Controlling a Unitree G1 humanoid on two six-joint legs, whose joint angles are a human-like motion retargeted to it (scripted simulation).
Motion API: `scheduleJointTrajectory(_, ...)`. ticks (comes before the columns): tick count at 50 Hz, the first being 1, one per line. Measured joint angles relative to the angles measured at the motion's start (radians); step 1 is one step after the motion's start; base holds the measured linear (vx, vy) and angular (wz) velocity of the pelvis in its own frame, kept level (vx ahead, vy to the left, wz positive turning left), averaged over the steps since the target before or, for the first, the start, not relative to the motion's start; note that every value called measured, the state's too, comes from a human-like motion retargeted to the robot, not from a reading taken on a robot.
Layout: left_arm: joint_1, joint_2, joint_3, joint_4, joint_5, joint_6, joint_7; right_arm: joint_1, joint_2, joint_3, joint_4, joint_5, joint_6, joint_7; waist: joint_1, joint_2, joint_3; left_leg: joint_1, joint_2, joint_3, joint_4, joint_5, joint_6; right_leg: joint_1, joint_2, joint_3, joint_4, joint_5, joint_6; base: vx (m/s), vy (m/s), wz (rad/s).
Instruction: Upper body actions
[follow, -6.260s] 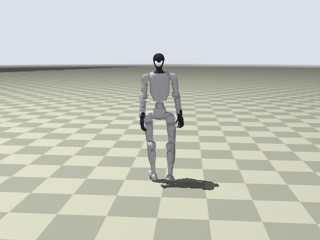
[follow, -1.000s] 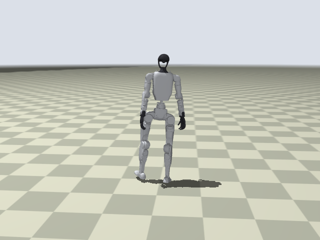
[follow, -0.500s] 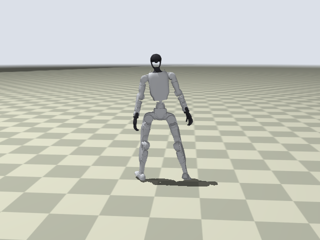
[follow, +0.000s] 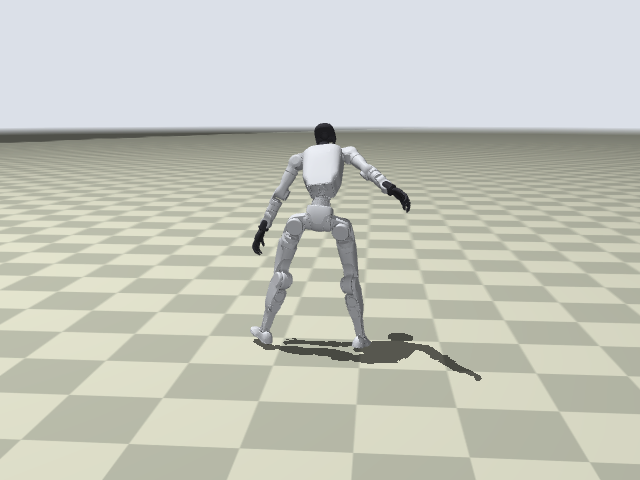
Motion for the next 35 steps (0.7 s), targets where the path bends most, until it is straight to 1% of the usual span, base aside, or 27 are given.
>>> scheduleJointTrajectory(3, -0.065, 0.029, -0.031, -0.014, -0.023, -0.013, 0.007, 0.056, 0.007, -0.041, 0.033, 0.098, -0.013, 0.007, -0.041, 0.0, 0.0, -0.099, 0.032, -0.01, 0.003, 0.018, 0.0, -0.101, 0.031, -0.005, -0.019, 0.036, -0.001, -0.31, -0.28, -0.36)
scheduleJointTrajectory(5, -0.094, 0.041, -0.048, -0.026, -0.047, -0.028, 0.012, 0.087, 0.011, -0.057, 0.041, 0.138, -0.01, 0.004, -0.061, -0.012, 0.0, -0.143, 0.052, 0.007, 0.0, 0.029, 0.002, -0.166, 0.056, 0.021, -0.026, 0.058, -0.003, -0.33, -0.15, -0.77)
scheduleJointTrajectory(7, -0.123, 0.076, -0.068, -0.023, -0.082, -0.048, -0.003, 0.107, 0.01, -0.041, 0.041, 0.16, -0.014, -0.034, -0.1, -0.04, 0.0, -0.184, 0.079, 0.037, -0.008, 0.041, 0.009, -0.237, 0.097, 0.062, -0.032, 0.079, -0.003, -0.35, -0.05, -1.13)
scheduleJointTrajectory(10, -0.159, 0.123, -0.07, -0.006, -0.079, -0.049, -0.033, 0.093, 0.021, -0.012, 0.047, 0.187, -0.025, -0.092, -0.191, -0.068, 0.0, -0.249, 0.117, 0.06, -0.021, 0.055, 0.009, -0.318, 0.143, 0.076, -0.037, 0.092, -0.003, -0.34, -0.02, -0.72)
scheduleJointTrajectory(13, -0.183, 0.151, -0.068, -0.02, -0.055, -0.053, -0.036, 0.064, 0.034, 0.014, 0.072, 0.224, -0.047, -0.085, -0.275, -0.103, 0.0, -0.313, 0.145, 0.073, -0.023, 0.066, 0.01, -0.392, 0.175, 0.085, -0.035, 0.097, -0.008, -0.26, 0.02, -0.48)
scheduleJointTrajectory(17, -0.182, 0.17, 0.009, -0.077, 0.033, -0.076, -0.021, 0.002, 0.049, 0.081, 0.078, 0.254, -0.049, -0.067, -0.399, -0.176, 0.0, -0.368, 0.158, 0.092, -0.028, 0.071, 0.004, -0.465, 0.193, 0.102, -0.037, 0.099, -0.004, -0.19, 0.1, -0.35)
scheduleJointTrajectory(20, -0.188, 0.173, 0.099, -0.083, 0.023, -0.089, 0.007, -0.078, 0.043, 0.154, 0.078, 0.254, -0.072, -0.111, -0.513, -0.245, 0.0, -0.386, 0.163, 0.117, -0.034, 0.072, 0.003, -0.501, 0.207, 0.122, -0.039, 0.098, -0.001, -0.11, 0.24, -0.41)
scheduleJointTrajectory(23, -0.199, 0.169, 0.173, -0.068, -0.031, -0.104, -0.04, -0.151, 0.039, 0.215, 0.078, 0.283, -0.11, -0.176, -0.606, -0.291, 0.0, -0.394, 0.161, 0.132, -0.033, 0.068, -0.001, -0.517, 0.208, 0.129, -0.039, 0.094, 0.002, -0.03, 0.28, -0.16)
scheduleJointTrajectory(25, -0.208, 0.163, 0.199, -0.061, -0.057, -0.108, -0.09, -0.184, 0.039, 0.238, 0.078, 0.303, -0.138, -0.212, -0.642, -0.311, 0.0, -0.394, 0.158, 0.142, -0.032, 0.064, -0.002, -0.524, 0.208, 0.137, -0.038, 0.092, 0.005, 0.01, 0.18, -0.13)
scheduleJointTrajectory(27, -0.204, 0.151, 0.198, -0.065, -0.054, -0.113, -0.137, -0.189, 0.038, 0.251, 0.078, 0.318, -0.15, -0.23, -0.642, -0.312, 0.0, -0.394, 0.157, 0.149, -0.031, 0.063, -0.003, -0.524, 0.206, 0.141, -0.039, 0.09, 0.006, 0.0, 0.0, 0.0)
scheduleJointTrajectory(30, -0.17, 0.145, 0.161, -0.086, -0.021, -0.12, -0.207, -0.174, 0.021, 0.261, 0.078, 0.296, -0.145, -0.244, -0.62, -0.287, 0.0, -0.403, 0.156, 0.144, -0.019, 0.06, -0.004, -0.521, 0.2, 0.136, -0.041, 0.087, 0.001, 0.05, 0.03, 0.11)
scheduleJointTrajectory(32, -0.127, 0.151, 0.149, -0.099, 0.011, -0.126, -0.211, -0.168, 0.012, 0.255, 0.078, 0.278, -0.131, -0.257, -0.605, -0.27, 0.0, -0.406, 0.156, 0.136, -0.009, 0.058, -0.003, -0.512, 0.196, 0.128, -0.042, 0.085, -0.002, 0.1, 0.06, 0.24)
scheduleJointTrajectory(35, -0.003, 0.159, 0.16, -0.114, 0.049, -0.138, -0.16, -0.17, -0.007, 0.227, 0.078, 0.272, -0.126, -0.273, -0.573, -0.233, 0.0, -0.403, 0.153, 0.123, 0.005, 0.054, 0.0, -0.482, 0.185, 0.107, -0.04, 0.078, -0.01, 0.13, 0.07, 0.38)
